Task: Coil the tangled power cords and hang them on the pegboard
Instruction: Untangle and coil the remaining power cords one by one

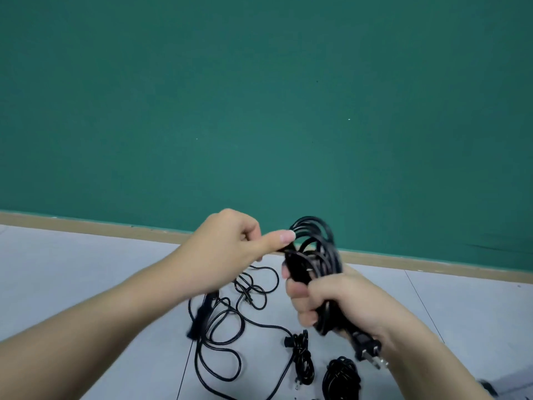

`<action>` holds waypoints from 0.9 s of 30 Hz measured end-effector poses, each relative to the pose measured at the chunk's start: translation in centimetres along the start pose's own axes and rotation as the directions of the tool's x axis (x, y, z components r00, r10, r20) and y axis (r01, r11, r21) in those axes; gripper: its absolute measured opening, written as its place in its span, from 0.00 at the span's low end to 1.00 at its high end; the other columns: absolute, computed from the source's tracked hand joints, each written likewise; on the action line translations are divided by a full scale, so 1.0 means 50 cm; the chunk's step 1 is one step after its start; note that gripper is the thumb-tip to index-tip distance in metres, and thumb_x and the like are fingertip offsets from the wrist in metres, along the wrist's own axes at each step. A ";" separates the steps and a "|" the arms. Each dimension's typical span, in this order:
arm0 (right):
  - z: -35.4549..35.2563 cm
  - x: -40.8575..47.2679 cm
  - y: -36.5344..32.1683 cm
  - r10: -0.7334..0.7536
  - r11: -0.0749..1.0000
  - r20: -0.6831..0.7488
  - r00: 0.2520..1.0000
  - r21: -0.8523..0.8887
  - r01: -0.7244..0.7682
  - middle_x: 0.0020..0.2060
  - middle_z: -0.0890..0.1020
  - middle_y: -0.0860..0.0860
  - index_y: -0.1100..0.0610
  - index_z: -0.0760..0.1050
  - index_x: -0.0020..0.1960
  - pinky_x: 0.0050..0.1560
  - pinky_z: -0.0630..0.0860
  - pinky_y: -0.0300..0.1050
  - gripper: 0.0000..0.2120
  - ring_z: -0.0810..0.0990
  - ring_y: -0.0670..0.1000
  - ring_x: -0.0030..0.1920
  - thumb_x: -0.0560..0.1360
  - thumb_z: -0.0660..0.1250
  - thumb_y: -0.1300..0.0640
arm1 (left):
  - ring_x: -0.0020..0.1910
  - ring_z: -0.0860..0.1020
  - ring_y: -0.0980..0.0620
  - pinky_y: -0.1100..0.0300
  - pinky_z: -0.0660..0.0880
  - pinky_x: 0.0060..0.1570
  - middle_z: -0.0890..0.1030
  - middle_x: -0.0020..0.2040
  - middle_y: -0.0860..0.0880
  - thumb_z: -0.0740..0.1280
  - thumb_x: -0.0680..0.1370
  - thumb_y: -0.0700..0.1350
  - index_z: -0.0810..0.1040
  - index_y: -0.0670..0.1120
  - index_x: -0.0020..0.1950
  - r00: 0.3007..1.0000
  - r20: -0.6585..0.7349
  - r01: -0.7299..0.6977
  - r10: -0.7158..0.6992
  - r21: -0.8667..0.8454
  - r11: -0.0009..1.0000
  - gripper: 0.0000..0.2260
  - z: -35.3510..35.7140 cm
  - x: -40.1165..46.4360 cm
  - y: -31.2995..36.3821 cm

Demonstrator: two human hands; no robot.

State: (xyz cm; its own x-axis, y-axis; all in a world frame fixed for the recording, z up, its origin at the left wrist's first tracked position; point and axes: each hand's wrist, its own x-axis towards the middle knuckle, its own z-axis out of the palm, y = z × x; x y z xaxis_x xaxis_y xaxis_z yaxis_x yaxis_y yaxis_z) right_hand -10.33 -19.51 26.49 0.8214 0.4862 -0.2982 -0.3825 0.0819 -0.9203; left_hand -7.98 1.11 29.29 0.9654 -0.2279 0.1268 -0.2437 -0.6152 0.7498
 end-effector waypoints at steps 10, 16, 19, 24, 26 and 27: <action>-0.023 -0.018 -0.008 -0.066 0.990 -0.127 0.990 0.117 0.081 0.53 0.84 0.64 0.64 0.85 0.51 0.36 0.69 0.45 0.25 0.76 0.54 0.38 0.56 0.66 0.69 | 0.26 0.60 0.53 0.60 0.59 0.26 0.63 0.27 0.55 0.62 0.85 0.53 0.78 0.50 0.40 0.957 0.287 0.083 -0.045 -0.120 0.989 0.16 0.021 -0.003 -0.031; -0.003 -0.016 -0.002 -0.142 0.985 -0.255 0.956 -0.132 0.111 0.44 0.81 0.63 0.58 0.84 0.56 0.30 0.72 0.41 0.19 0.78 0.55 0.37 0.65 0.72 0.59 | 0.25 0.58 0.51 0.63 0.57 0.25 0.63 0.28 0.50 0.60 0.86 0.53 0.81 0.46 0.43 0.891 0.431 0.251 -0.141 -0.212 0.945 0.18 0.042 -0.005 -0.031; 0.004 -0.019 -0.011 -0.189 0.980 -0.234 0.954 -0.112 0.166 0.46 0.85 0.57 0.58 0.83 0.53 0.29 0.71 0.41 0.16 0.77 0.54 0.35 0.65 0.70 0.61 | 0.25 0.54 0.54 0.65 0.54 0.23 0.62 0.28 0.52 0.58 0.87 0.55 0.80 0.43 0.46 0.796 0.585 0.382 -0.152 -0.291 0.877 0.20 0.057 -0.011 -0.018; -0.011 -0.031 -0.014 -0.226 0.965 -0.299 0.927 -0.198 0.172 0.40 0.80 0.57 0.60 0.80 0.55 0.30 0.71 0.44 0.21 0.78 0.57 0.37 0.63 0.68 0.61 | 0.26 0.56 0.54 0.63 0.55 0.25 0.63 0.29 0.53 0.57 0.86 0.59 0.82 0.47 0.46 0.760 0.642 0.355 -0.100 -0.281 0.892 0.21 0.079 -0.013 0.006; -0.018 -0.035 -0.014 -0.272 0.957 -0.335 0.902 -0.193 0.216 0.38 0.80 0.55 0.61 0.79 0.54 0.29 0.72 0.43 0.20 0.79 0.56 0.39 0.63 0.66 0.62 | 0.25 0.61 0.56 0.64 0.60 0.27 0.67 0.28 0.57 0.58 0.85 0.59 0.83 0.49 0.47 0.790 0.608 0.254 -0.078 -0.209 0.944 0.20 0.076 -0.013 0.018; -0.020 -0.038 -0.017 -0.283 0.958 -0.353 0.892 -0.146 0.247 0.37 0.79 0.55 0.61 0.78 0.53 0.29 0.74 0.44 0.19 0.80 0.56 0.39 0.63 0.65 0.62 | 0.24 0.64 0.58 0.65 0.62 0.27 0.68 0.28 0.59 0.59 0.85 0.59 0.84 0.51 0.48 0.807 0.588 0.199 -0.064 -0.168 0.966 0.18 0.073 -0.012 0.022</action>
State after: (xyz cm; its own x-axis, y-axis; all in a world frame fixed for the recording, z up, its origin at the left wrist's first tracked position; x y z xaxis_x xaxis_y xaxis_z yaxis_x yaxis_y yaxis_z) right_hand -11.12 -21.38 27.56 0.9901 0.1037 -0.0944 -0.1021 0.0717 -0.9922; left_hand -9.17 -2.20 27.66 0.7397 -0.5881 -0.3272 -0.0279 -0.5127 0.8581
